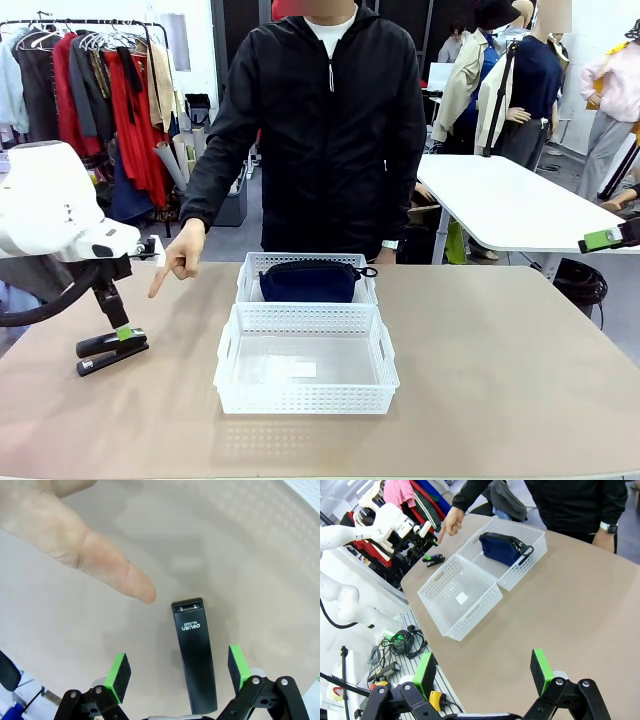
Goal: Distribute items into two baskets.
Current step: Pick up the Stapler that the person points to.
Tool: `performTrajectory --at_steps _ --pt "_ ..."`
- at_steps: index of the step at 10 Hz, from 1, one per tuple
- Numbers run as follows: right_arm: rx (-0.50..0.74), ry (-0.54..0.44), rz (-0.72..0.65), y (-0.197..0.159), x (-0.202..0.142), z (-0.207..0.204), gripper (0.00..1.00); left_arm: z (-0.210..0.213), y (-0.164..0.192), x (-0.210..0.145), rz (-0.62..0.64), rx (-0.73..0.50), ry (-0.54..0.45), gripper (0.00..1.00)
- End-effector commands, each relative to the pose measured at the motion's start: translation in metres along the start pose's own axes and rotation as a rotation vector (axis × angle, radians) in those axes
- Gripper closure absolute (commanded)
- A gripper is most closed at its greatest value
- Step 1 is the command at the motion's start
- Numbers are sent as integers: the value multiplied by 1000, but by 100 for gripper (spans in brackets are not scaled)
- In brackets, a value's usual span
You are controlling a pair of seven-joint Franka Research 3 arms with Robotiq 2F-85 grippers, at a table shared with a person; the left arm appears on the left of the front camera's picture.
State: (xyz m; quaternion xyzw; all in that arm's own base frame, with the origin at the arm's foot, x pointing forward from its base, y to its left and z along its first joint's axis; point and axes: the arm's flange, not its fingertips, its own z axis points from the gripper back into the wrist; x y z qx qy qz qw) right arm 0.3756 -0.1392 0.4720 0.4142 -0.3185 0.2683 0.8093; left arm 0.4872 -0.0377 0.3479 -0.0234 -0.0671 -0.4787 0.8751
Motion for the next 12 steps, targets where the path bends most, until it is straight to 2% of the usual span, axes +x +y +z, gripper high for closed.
performTrajectory --at_steps 1,9,12 --pt "-4 3 -3 1 1 1 0 -10 -5 2 7 19 20 0" --pt "-4 3 -3 1 1 1 0 -33 -15 1 -2 -3 91 0" --pt "-4 3 -3 1 1 1 0 -37 -15 -1 3 -11 109 42"
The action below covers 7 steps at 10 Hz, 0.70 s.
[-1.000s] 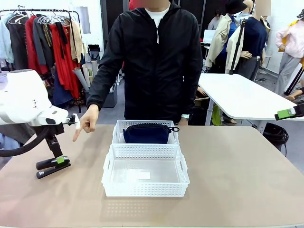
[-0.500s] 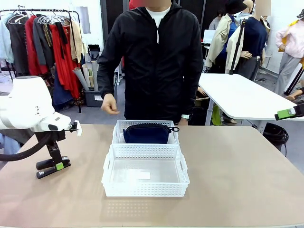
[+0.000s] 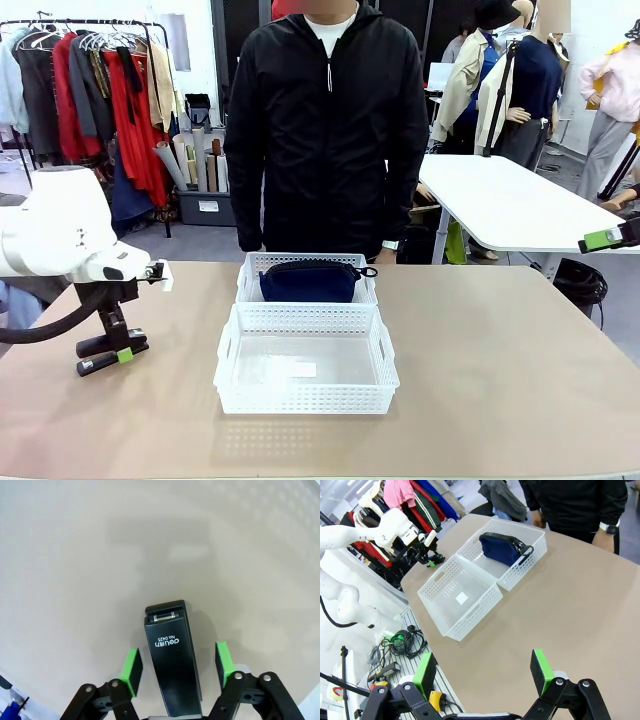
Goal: Distribute items into two baskets.
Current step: Pick up the Stapler that the person points to.
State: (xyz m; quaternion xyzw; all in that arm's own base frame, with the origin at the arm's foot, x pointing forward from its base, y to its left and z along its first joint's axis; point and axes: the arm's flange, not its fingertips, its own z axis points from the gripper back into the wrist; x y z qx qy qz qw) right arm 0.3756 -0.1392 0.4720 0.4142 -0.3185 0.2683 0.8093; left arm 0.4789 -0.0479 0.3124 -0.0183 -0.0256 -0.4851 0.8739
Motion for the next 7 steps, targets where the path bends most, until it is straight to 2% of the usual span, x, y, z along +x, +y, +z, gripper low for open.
performTrajectory --at_steps 1,3,5,7 --pt "-4 3 -3 1 1 1 0 -3 -2 0 15 16 37 58" --pt "-4 3 -3 1 1 1 0 -1 -3 2 10 20 42 98" --pt "-4 3 -3 1 1 1 0 -1 -3 1 27 3 57 100" --pt "-4 3 -3 1 1 1 0 -2 0 0 -5 5 22 100"
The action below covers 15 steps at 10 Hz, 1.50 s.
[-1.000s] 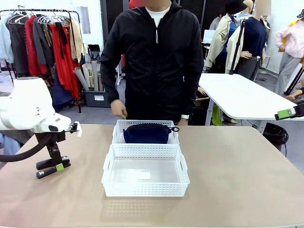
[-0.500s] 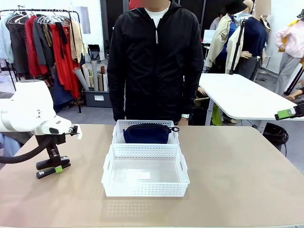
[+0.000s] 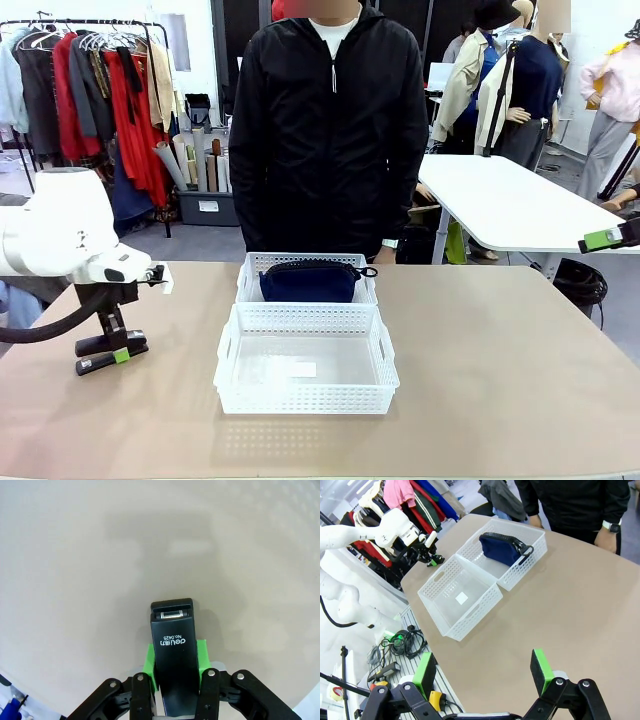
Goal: Distribute items into two baskets.
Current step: Pick up the Stapler that the person points to.
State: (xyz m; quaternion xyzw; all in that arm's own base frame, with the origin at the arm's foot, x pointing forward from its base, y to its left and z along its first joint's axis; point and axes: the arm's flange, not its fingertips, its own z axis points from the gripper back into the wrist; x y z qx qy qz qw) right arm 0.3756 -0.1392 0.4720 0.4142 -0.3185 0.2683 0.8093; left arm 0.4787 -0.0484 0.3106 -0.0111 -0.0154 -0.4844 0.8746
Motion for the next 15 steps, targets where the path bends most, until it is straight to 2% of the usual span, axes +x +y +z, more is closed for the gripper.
performTrajectory --at_steps 1,6,8,11,14,15 --pt "-4 3 -3 1 1 1 0 0 0 0 -7 2 -3 100" --pt "-4 3 -3 1 1 1 0 0 0 0 0 0 0 100" --pt "-4 3 -3 1 1 1 0 50 8 -2 -43 -13 -30 100" --pt "-4 3 -3 1 1 1 0 124 22 -6 -39 -16 -75 100" --pt "-4 3 -3 1 1 1 0 190 15 -8 -56 43 -63 100" --pt "-4 3 -3 1 1 1 0 203 11 -6 -83 26 -63 100"
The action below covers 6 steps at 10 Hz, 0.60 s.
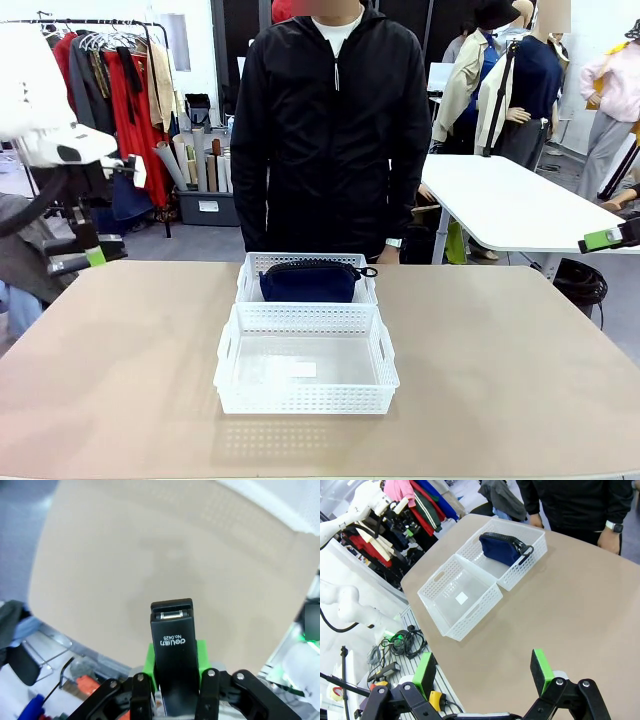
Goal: Distribute items into two baskets.
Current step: Pick up the Stapler that the person points to.
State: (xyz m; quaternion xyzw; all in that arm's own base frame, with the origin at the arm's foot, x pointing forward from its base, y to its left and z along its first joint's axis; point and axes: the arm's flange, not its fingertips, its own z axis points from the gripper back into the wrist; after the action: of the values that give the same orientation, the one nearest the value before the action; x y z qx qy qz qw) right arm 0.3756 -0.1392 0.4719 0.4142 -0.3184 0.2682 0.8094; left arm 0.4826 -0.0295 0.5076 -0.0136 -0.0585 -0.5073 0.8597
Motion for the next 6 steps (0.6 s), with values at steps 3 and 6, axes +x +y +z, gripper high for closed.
performTrajectory --at_steps 3,6 --pt "-4 3 -2 1 1 1 0 12 -4 4 -14 2 4 100" --pt "-4 3 -2 1 1 1 0 12 -4 4 -14 2 4 100"
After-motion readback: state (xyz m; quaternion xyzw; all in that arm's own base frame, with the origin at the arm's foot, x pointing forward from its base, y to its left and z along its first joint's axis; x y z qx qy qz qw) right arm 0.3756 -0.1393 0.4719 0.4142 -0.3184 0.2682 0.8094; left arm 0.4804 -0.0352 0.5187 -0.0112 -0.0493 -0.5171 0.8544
